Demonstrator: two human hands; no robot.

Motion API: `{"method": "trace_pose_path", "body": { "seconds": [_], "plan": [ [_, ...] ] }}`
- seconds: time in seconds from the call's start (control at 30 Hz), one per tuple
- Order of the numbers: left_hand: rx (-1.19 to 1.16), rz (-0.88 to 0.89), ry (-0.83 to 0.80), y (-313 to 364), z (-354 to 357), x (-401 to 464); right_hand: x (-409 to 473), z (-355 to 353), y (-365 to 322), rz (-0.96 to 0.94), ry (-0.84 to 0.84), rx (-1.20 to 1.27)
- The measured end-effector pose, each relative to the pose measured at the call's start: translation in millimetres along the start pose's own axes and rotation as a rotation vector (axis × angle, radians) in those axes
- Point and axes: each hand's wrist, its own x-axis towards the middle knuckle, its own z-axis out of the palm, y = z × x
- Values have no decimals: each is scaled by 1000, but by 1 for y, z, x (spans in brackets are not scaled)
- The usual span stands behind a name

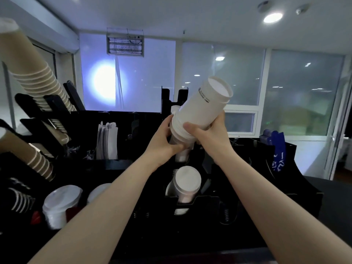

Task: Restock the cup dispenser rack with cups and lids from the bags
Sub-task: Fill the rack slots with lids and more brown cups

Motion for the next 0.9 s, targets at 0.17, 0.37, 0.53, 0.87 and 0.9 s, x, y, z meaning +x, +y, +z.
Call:
{"method": "trace_pose_path", "body": {
  "seconds": [0.17,0.37,0.53,0.87,0.9],
  "plan": [
    [78,130,80,40,1,-2,1,-5,-25,-9,-60,41],
    [284,180,192,80,-12,0,4,-23,-76,-90,-70,133],
    [402,160,240,96,-23,0,9,-51,-112,-208,-124,6],
    [484,122,220,102,-23,15,27,-68,-141,-250,-112,-182],
    [500,88,224,98,-25,17,30,-69,-140,-266,-90,-203]
  ]
}}
